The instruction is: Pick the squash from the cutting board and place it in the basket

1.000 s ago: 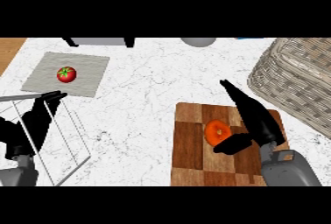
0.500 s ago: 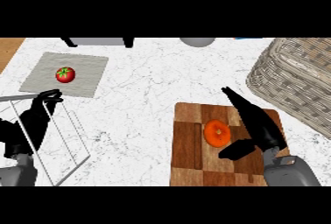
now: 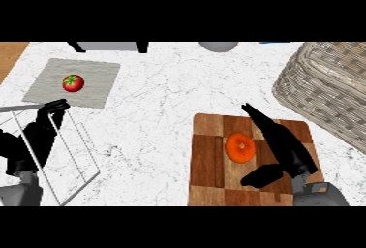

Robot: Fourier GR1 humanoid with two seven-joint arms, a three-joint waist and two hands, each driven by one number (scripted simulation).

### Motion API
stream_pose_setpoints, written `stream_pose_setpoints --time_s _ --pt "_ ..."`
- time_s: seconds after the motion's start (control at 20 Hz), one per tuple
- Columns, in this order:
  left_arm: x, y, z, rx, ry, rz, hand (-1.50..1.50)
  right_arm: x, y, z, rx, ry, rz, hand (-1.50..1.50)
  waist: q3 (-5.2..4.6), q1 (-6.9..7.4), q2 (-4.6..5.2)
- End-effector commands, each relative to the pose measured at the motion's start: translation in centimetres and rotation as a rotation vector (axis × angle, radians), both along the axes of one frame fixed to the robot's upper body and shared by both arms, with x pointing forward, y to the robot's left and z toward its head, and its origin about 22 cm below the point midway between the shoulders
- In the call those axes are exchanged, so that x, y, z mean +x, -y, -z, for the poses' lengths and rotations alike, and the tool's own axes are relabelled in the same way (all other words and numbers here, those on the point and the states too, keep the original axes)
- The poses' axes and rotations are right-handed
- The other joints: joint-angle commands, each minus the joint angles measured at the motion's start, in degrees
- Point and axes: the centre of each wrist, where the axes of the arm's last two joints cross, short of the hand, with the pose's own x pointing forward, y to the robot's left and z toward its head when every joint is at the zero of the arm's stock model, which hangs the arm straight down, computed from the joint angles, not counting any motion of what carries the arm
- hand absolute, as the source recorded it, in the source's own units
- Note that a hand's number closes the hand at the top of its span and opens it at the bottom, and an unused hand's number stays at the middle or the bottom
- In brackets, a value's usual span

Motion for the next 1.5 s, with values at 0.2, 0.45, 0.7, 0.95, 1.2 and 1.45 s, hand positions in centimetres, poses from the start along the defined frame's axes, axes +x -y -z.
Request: stream_pose_setpoints --time_s 0.2,0.45,0.7,0.95,1.2,1.45 --pt "0.9 1.5 -2.0 0.036 -0.033 0.019 0.0 0.1 -0.4 1.6 -0.074 -0.008 0.018 -1.5 0.45 -0.37 0.35" --pt "1.7 0.7 -0.5 0.032 -0.028 0.011 0.0 0.7 -1.1 1.6 -0.114 -0.011 0.043 -1.5 0.43 -0.49 0.39" --pt "2.2 1.3 -1.1 0.029 -0.02 0.032 0.0 0.8 -3.1 3.8 -0.264 -0.038 -0.087 1.5 0.43 -0.38 0.49" --pt "1.0 2.0 -0.8 0.03 -0.042 0.017 0.0 1.6 -1.5 4.4 -0.216 -0.016 -0.066 1.5 0.45 -0.35 0.38" --pt "3.2 0.5 -1.0 0.029 -0.033 0.014 0.0 1.3 -2.6 6.1 -0.235 -0.01 -0.087 1.5 0.43 -0.73 0.47" --pt "1.7 0.3 -1.3 0.018 -0.022 0.047 0.0 -0.1 -11.1 4.7 -0.221 -0.047 0.119 1.5 0.42 -0.23 0.36"
